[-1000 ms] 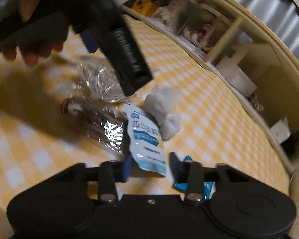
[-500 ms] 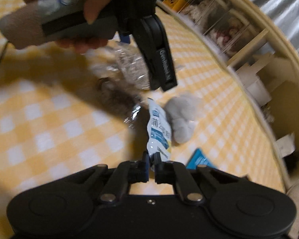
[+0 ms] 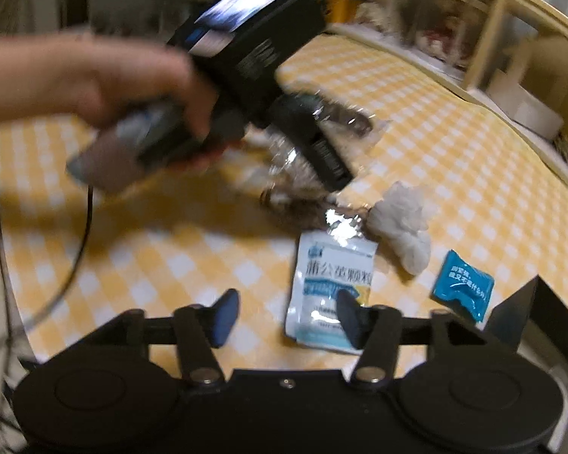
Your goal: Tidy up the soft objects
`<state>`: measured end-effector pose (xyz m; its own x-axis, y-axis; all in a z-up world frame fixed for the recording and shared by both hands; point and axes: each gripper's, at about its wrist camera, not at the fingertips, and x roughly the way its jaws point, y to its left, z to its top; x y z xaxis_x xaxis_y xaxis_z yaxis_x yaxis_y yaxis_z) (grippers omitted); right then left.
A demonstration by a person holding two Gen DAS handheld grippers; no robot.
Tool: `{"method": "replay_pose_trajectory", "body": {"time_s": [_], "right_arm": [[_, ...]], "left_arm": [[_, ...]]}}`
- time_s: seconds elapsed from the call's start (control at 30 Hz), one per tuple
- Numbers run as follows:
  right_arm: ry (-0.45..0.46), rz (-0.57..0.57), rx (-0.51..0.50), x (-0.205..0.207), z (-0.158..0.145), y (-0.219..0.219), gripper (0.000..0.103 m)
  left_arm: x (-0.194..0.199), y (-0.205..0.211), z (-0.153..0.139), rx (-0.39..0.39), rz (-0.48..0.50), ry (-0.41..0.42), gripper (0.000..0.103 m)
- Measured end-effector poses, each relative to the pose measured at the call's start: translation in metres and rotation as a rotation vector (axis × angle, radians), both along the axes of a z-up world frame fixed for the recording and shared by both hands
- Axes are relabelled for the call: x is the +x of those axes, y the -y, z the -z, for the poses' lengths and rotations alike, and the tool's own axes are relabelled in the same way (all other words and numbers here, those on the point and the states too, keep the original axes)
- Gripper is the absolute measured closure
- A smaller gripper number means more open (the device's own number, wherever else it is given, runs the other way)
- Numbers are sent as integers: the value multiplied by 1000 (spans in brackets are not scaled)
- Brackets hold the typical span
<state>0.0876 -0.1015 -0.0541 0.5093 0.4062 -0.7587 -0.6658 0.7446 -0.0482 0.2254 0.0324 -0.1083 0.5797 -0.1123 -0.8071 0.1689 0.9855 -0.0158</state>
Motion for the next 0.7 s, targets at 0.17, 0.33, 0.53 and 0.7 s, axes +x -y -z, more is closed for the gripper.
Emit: {"method": "replay_pose_trajectory", "body": {"time_s": [0.17, 0.33, 0.53, 0.7], "right_arm": [[-22, 125, 50, 21, 3, 9, 33], [-20, 143, 1, 35, 15, 5, 19], [-33, 96, -72, 44, 34, -6, 15], [-73, 119, -45, 57, 41, -5, 15]], "left_arm": [[-2, -10, -6, 25, 23, -63, 25], [-6, -16, -10, 62, 50, -102, 21], [0, -15, -11, 95, 36, -45, 5], [13, -10, 3, 89, 47, -74, 5]]}}
